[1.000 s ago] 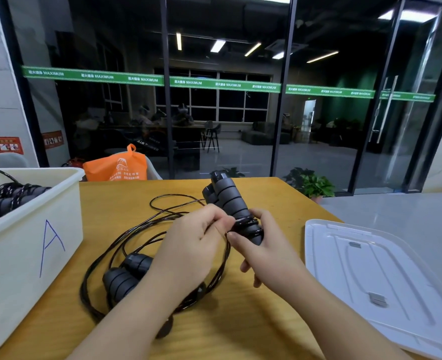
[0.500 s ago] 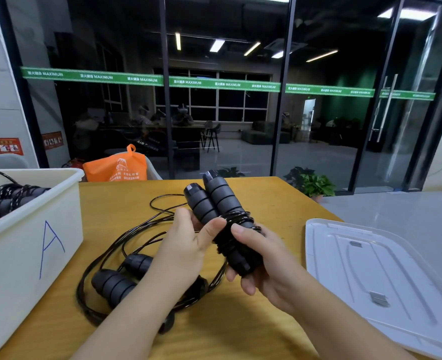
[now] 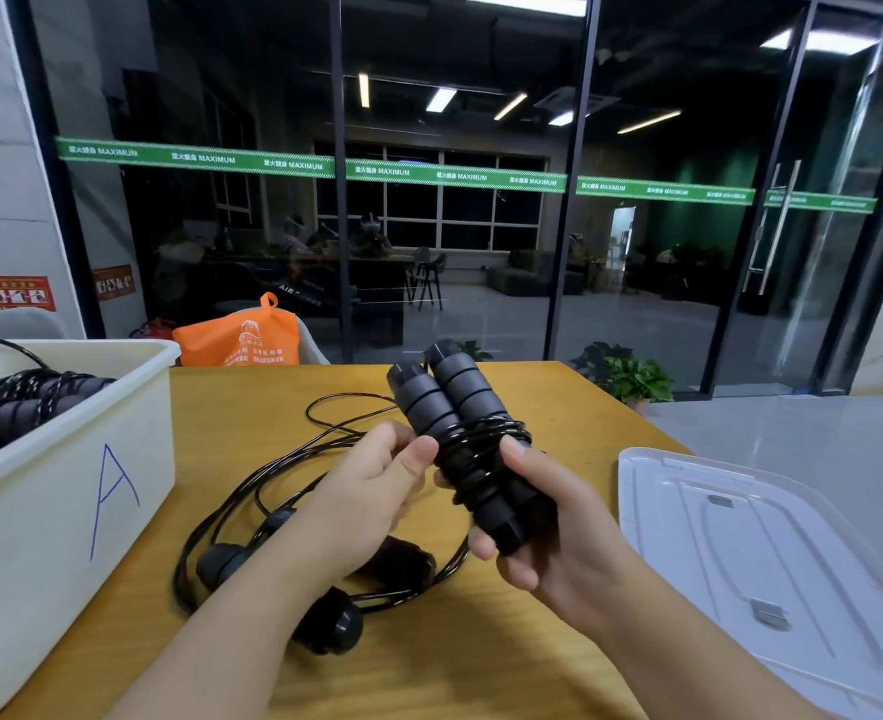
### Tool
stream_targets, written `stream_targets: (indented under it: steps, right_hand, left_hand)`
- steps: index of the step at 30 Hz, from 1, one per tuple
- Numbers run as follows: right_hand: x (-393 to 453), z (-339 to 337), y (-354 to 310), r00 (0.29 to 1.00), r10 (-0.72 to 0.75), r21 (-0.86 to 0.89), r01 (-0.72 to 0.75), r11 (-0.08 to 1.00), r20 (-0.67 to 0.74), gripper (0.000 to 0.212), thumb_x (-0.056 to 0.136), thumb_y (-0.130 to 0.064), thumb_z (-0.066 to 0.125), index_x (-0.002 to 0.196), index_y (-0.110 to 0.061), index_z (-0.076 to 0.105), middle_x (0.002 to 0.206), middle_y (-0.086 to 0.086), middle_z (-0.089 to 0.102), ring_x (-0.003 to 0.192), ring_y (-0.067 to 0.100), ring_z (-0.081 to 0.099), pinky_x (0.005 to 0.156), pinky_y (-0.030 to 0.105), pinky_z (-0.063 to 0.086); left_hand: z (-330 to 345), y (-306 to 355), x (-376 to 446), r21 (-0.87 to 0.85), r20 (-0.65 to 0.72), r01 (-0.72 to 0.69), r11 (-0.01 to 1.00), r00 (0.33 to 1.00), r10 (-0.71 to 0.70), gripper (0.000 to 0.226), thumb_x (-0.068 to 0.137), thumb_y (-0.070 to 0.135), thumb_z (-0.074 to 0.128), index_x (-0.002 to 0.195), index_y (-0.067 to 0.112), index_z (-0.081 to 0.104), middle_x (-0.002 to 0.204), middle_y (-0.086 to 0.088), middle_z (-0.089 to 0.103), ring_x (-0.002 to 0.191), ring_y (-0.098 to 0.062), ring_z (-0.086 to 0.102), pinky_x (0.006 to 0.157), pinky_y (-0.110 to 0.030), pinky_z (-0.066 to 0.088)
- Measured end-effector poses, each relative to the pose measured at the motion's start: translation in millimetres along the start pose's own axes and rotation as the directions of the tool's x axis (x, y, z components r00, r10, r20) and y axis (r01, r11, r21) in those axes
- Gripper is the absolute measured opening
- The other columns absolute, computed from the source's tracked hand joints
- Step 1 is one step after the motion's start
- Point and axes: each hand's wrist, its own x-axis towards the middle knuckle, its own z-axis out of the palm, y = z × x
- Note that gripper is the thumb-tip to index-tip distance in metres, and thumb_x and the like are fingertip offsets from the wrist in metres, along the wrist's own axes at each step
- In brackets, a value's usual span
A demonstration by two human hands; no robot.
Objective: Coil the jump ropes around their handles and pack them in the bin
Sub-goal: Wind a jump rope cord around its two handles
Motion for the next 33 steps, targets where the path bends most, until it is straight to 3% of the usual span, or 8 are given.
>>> stream_targets:
  steps: [8,11,15,18,21,24,28,33]
  right_hand:
    - [0,-1,-1,0.966,0.152,0.268,-0.206,0.941,0.21,0.052,0.06,-0.044,0.086,0.103,-0.015,0.076,0.103,0.019,0.069,0.043,0.022,0.059,0.028,0.019,0.042]
    - [1,-3,-5,0.974,0.188,0.167,-0.208,0.964,0.128,0.043,0.082,-0.051,0.056,0.098,-0.019,0.078,0.105,0.017,0.069,0.05,0.023,0.065,0.031,0.021,0.046]
    - [3,-2,-3,0.986,0.161,-0.05,-0.163,0.985,-0.04,0.05,0.078,-0.052,0.056,0.111,-0.017,0.068,0.094,0.011,0.071,0.068,0.025,0.068,0.046,0.028,0.055]
    - [8,-9,2,0.967,-0.136,-0.393,0.041,0.919,-0.215,0.029,0.092,-0.041,0.055,0.12,-0.035,0.058,0.101,0.003,0.07,0.08,0.022,0.071,0.065,0.04,0.058]
    - [11,-13,3,0.921,-0.373,-0.707,0.188,0.682,-0.115,0.028,0.099,-0.035,0.045,0.119,-0.053,0.054,0.113,-0.012,0.063,0.1,0.008,0.065,0.088,0.035,0.055]
    - [5,-8,2,0.966,-0.258,-0.752,0.157,0.64,-0.018,0.044,0.097,-0.035,0.05,0.139,-0.044,0.038,0.125,-0.025,0.049,0.108,-0.015,0.049,0.085,0.007,0.042]
    - [2,-3,11,0.976,-0.213,-0.968,0.091,0.232,0.041,0.093,0.085,-0.036,0.065,0.151,-0.04,-0.001,0.148,-0.022,0.024,0.119,-0.001,0.044,0.091,0.017,0.041]
    - [4,6,18,0.918,-0.397,-0.923,0.14,0.358,-0.015,0.077,0.082,-0.04,0.07,0.137,-0.055,0.019,0.119,-0.034,0.044,0.103,-0.007,0.052,0.082,0.016,0.045]
  left_hand:
    - [9,5,-5,-0.046,0.028,0.016,0.999,0.999,-0.015,0.041,0.08,0.056,0.039,0.098,0.022,0.052,0.071,-0.006,0.044,0.049,-0.01,0.034,0.043,-0.02,0.026]
    - [11,5,-5,-0.063,-0.018,0.044,0.997,0.999,-0.045,0.042,0.076,0.057,0.042,0.092,0.02,0.054,0.062,0.001,0.048,0.047,-0.008,0.036,0.043,-0.019,0.029]
    - [13,4,-4,-0.051,-0.095,0.103,0.993,0.99,-0.108,0.04,0.091,0.049,0.039,0.099,0.013,0.055,0.042,0.012,0.048,0.04,-0.003,0.035,0.041,-0.015,0.029]
    - [18,2,-5,0.008,-0.126,0.125,0.992,0.984,-0.123,0.029,0.094,0.044,0.042,0.101,0.02,0.056,0.046,0.014,0.05,0.041,-0.001,0.038,0.045,-0.015,0.03]
    - [24,-1,-4,0.11,-0.192,0.11,0.988,0.978,-0.087,0.028,0.088,0.052,0.046,0.097,0.028,0.056,0.07,0.014,0.059,0.052,0.0,0.046,0.053,-0.022,0.036]
    - [24,-1,-3,0.16,-0.291,0.116,0.98,0.955,-0.065,0.031,0.086,0.054,0.051,0.098,0.026,0.058,0.067,0.014,0.056,0.056,-0.002,0.047,0.053,-0.023,0.034]
    - [28,0,-5,0.235,-0.313,0.088,0.968,0.95,-0.01,0.022,0.086,0.049,0.056,0.098,0.031,0.056,0.091,0.013,0.066,0.084,0.001,0.059,0.066,-0.017,0.04]
    - [26,12,-9,0.486,-0.217,-0.032,0.874,0.964,0.156,0.012,0.089,0.048,0.052,0.094,0.036,0.05,0.092,0.016,0.06,0.085,0.003,0.054,0.064,-0.011,0.038]
